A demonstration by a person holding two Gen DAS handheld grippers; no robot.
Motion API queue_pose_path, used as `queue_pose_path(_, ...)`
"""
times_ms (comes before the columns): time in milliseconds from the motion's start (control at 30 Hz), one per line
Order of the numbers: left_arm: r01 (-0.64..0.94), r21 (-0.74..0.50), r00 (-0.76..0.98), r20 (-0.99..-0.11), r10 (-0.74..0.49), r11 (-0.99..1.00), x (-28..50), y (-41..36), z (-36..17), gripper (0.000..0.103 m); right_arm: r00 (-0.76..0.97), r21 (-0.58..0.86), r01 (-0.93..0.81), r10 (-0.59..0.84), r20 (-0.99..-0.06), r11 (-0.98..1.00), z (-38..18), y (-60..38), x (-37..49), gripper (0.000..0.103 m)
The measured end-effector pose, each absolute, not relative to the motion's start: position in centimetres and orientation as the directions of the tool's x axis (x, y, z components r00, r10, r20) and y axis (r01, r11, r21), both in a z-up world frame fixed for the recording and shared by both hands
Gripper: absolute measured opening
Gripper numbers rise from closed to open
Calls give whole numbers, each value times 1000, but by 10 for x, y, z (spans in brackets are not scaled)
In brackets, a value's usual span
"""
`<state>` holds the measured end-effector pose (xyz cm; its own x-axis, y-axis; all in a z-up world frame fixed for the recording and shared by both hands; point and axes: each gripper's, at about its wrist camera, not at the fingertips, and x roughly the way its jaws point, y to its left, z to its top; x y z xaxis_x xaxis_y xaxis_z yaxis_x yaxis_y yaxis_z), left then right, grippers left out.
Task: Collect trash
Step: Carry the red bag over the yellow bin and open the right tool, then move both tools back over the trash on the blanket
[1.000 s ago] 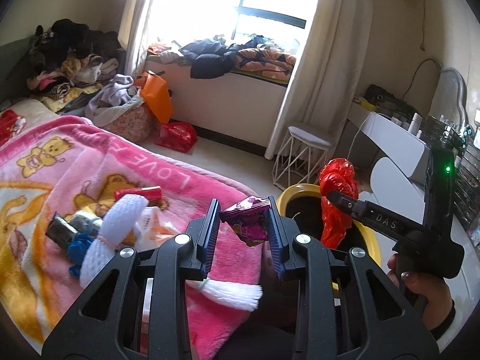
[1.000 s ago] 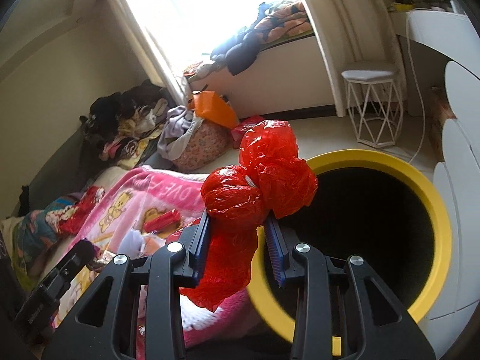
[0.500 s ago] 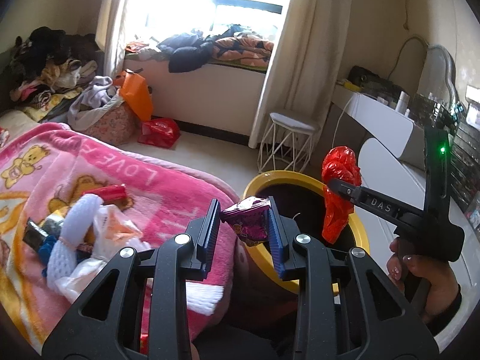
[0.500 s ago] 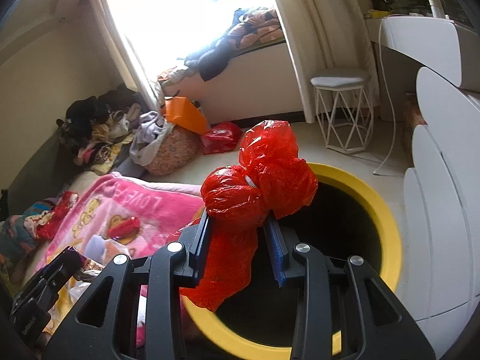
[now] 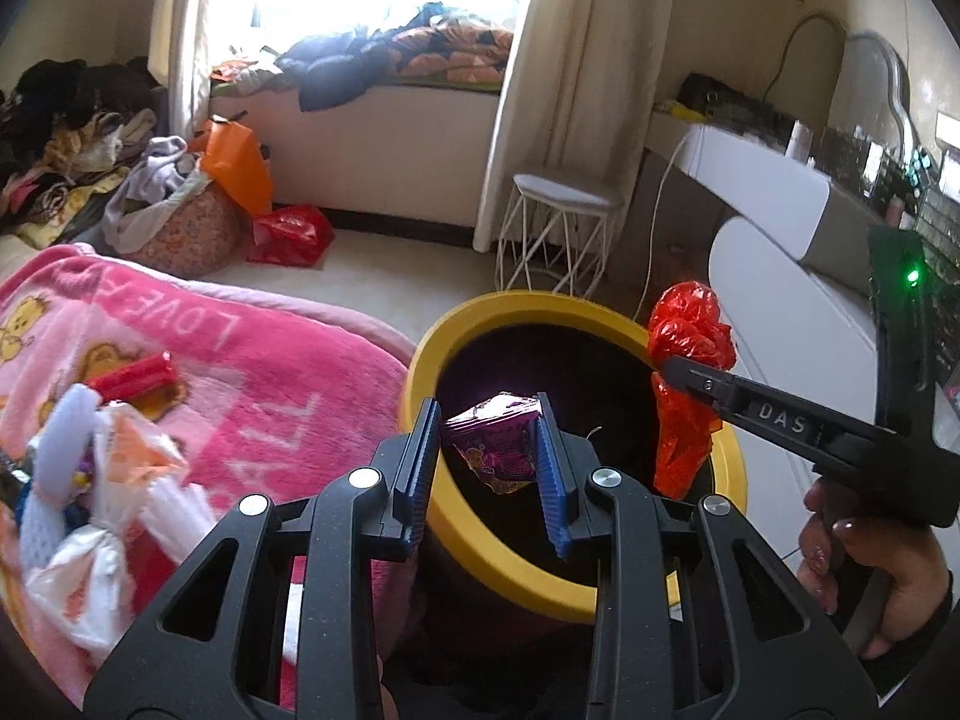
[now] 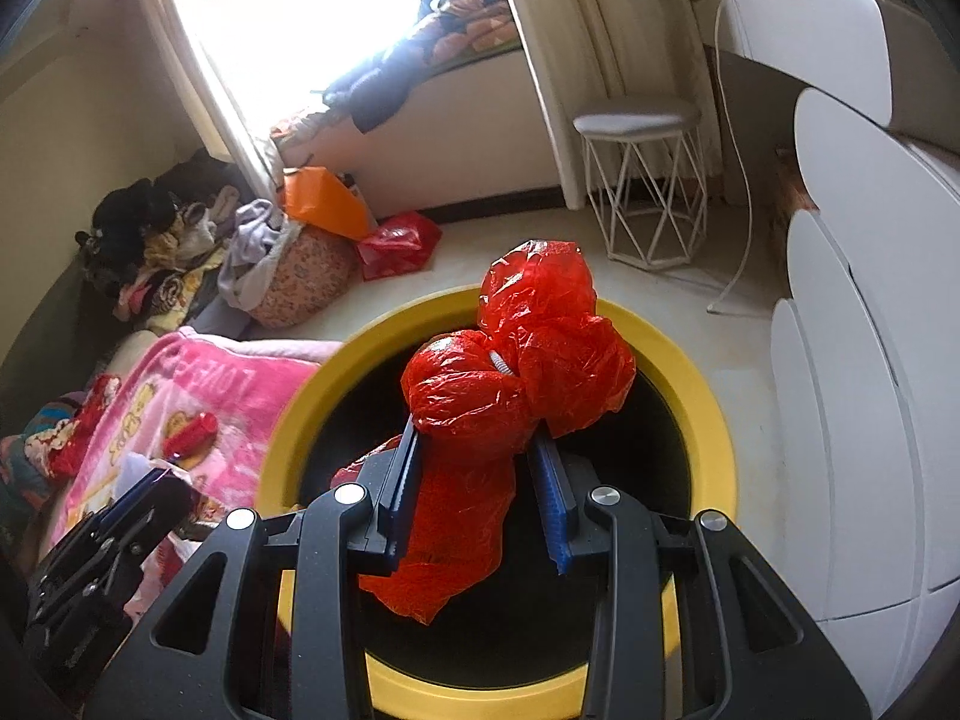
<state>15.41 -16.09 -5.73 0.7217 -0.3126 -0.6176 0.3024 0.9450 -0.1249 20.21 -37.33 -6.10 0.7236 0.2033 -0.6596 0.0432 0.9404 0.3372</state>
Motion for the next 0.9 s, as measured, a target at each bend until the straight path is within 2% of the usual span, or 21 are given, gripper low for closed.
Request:
queue_pose_path(133,308,-120,703,-640,-311,944,162,-169,-66,26,701,345,44,217,-679,938,-69,-378,205,40)
queue_pose_path(167,309,-124,701,-640,-314,943,163,-171,-67,32,698,343,49,213,-683,938,-70,-379,206,41)
queue_pose_path(200,314,-132,699,-638,-323,940,164,-171,-68,43,694,344,54,213,-688,937,-72,-381,207,44)
queue_pose_path(300,327,-153,700,-624,-348,933,165,-170,-67,59,696,346,60,209,-686,936,-73,-384,206,54)
queue_pose_path(367,320,-152,711,-614,-343,935,165,-168,-65,71,702,352,59,212,-680,934,-71,-385,206,56)
queue_pose_path(567,298,-183,733,-584,-348,937,159,-155,-59,89,710,355,64,207,-673,932,-69,-385,206,61)
queue_pose_path(733,267,-181,759,-566,-322,947,154,-141,-54,92,739,332,37,198,-644,943,-58,-376,203,68)
queue_pose_path(900,242,-171,783,-547,-296,955,148,-130,-49,92,756,310,11,195,-625,951,-49,-363,200,69)
